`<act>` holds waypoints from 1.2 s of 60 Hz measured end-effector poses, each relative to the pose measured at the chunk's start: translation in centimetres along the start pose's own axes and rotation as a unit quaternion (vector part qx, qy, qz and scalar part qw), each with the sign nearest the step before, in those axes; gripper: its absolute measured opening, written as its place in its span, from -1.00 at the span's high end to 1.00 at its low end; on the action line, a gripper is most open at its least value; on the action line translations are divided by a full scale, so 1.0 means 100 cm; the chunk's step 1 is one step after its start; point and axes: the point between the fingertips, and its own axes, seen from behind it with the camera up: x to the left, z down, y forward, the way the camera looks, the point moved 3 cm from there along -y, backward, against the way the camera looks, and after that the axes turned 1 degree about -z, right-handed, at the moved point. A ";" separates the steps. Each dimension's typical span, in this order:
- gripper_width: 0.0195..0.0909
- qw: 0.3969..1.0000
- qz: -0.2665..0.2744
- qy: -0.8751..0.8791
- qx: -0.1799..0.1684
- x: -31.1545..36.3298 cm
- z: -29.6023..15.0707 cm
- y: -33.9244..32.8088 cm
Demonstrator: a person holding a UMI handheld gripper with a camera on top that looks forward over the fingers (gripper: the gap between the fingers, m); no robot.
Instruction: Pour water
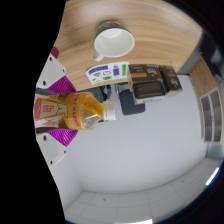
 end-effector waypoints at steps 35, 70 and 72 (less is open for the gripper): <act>0.22 0.770 -0.065 0.631 -0.070 0.125 0.114 0.023; -0.81 0.752 -0.109 0.650 -0.007 0.134 0.136 -0.029; -0.81 0.751 -0.108 0.651 -0.004 0.130 0.134 -0.045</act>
